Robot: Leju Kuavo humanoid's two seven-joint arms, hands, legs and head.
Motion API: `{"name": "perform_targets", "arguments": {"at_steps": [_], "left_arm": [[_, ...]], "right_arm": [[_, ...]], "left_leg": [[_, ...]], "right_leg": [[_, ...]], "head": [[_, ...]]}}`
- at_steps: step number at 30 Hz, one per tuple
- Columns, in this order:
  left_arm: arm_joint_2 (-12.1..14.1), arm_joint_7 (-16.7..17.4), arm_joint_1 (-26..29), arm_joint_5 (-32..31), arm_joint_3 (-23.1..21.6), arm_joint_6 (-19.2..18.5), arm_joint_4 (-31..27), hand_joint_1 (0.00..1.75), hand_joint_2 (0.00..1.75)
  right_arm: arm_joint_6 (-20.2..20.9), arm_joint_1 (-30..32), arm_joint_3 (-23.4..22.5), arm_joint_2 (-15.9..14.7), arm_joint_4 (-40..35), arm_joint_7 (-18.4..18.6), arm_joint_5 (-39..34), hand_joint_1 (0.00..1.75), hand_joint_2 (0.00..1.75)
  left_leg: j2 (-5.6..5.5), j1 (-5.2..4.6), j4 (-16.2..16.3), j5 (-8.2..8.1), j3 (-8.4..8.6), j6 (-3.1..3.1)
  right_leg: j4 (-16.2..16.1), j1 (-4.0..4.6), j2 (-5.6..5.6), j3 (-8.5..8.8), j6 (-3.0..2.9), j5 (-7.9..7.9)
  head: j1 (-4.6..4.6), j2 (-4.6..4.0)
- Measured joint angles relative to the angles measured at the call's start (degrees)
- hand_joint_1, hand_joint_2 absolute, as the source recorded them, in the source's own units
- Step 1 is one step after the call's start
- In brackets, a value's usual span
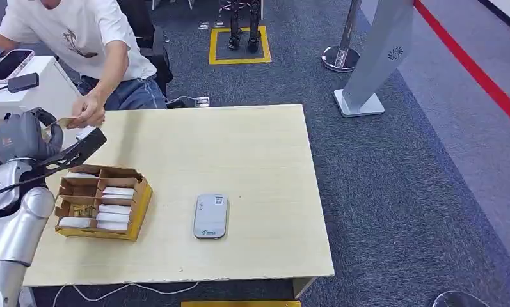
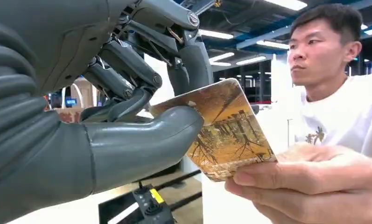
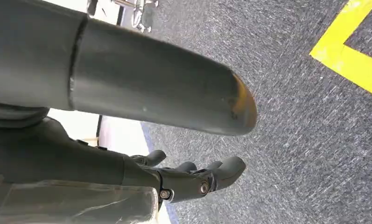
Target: Pass the card to the sensor for recognition and then transmit it.
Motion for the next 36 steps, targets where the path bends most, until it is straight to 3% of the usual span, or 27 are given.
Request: {"name": "perform_targets", "arguments": {"at_steps": [1,2,5,8,16,22,26,27,32,36], "left_arm": [[-0.2,-0.2,-0.1,0.6,0.0,0.0,0.2,0.0,1.75],[-0.4,-0.5,0.0,1.1,0.0,0.2,0.4,0.0,0.0],[-0.8,-1.3,-0.1,3.2,0.0,0.2,0.4,0.0,0.0],[-1.4,-3.5,0.5,9.2,0.2,-0.3,-0.2,0.0,0.0],[-3.1,-8.1,7.4,25.8,2.4,0.7,-9.8,0.0,0.0],[-5.6,-16.2,18.7,43.3,5.5,2.3,-23.2,0.0,0.0],[-7.7,-20.0,28.1,50.9,5.9,1.1,-32.2,0.0,0.0],[-8.3,-20.7,30.2,51.8,5.9,1.0,-33.9,0.0,1.75],[-10.3,-22.5,37.1,54.5,5.9,0.2,-39.9,0.0,1.75],[-13.0,-25.8,42.4,56.8,5.6,-0.6,-44.0,0.0,1.75]], "right_arm": [[0.0,0.0,0.0,0.0,0.0,0.0,0.0,0.0,0.0],[0.0,0.0,0.0,0.0,0.0,0.0,0.0,0.0,0.0],[0.0,0.0,0.0,0.0,0.0,0.0,-0.1,0.0,0.0],[-0.3,0.1,0.0,0.0,0.0,-0.2,-1.0,0.0,0.0],[-1.3,1.1,0.0,0.0,0.0,-0.9,-2.0,0.0,0.0],[-2.6,2.2,-0.3,0.0,0.0,-1.9,-3.7,0.0,0.0],[-3.5,3.1,-1.0,-0.1,0.0,-2.3,-4.7,0.0,0.0],[-3.6,3.2,-1.2,-0.2,0.0,-2.4,-5.0,0.0,0.0],[-4.4,3.7,-2.0,-0.3,0.0,-2.6,-5.7,0.0,0.0],[-5.2,3.9,-3.0,-0.5,0.0,-2.4,-7.1,0.0,0.0]], "left_leg": [[0.0,0.0,0.0,0.0,-0.01,0.0],[0.01,0.0,0.0,-0.01,-0.01,-0.01],[0.0,0.0,0.0,-0.01,-0.02,-0.01],[-0.01,0.0,0.0,0.0,-0.03,-0.01],[0.01,0.0,0.0,-0.01,-0.03,0.0],[0.08,-0.02,0.0,-0.1,-0.03,0.01],[0.08,-0.03,0.0,-0.17,-0.05,0.08],[0.09,-0.03,0.0,-0.17,-0.05,0.09],[0.07,-0.03,0.0,-0.19,-0.06,0.12],[0.07,-0.03,0.0,-0.19,-0.04,0.12]], "right_leg": [[0.0,0.0,0.0,0.0,0.0,0.0],[0.0,0.0,0.01,-0.01,0.0,0.0],[0.0,0.0,0.0,-0.02,0.0,0.0],[0.0,0.0,0.0,-0.02,0.0,0.0],[0.0,0.0,0.01,-0.02,0.0,-0.01],[0.0,-0.01,0.1,-0.02,0.04,-0.07],[-0.1,-0.01,0.09,-0.03,0.03,-0.11],[-0.1,-0.01,0.1,-0.03,0.05,-0.12],[-0.1,-0.01,0.06,-0.01,0.08,-0.13],[-0.1,-0.01,0.06,-0.02,0.08,-0.13]], "head": [[0.0,0.0],[-0.02,0.0],[-0.02,0.0],[0.0,0.0],[0.0,0.0],[-0.02,0.02],[-0.02,0.02],[-0.04,0.02],[-0.04,0.0],[-0.02,0.02]]}}
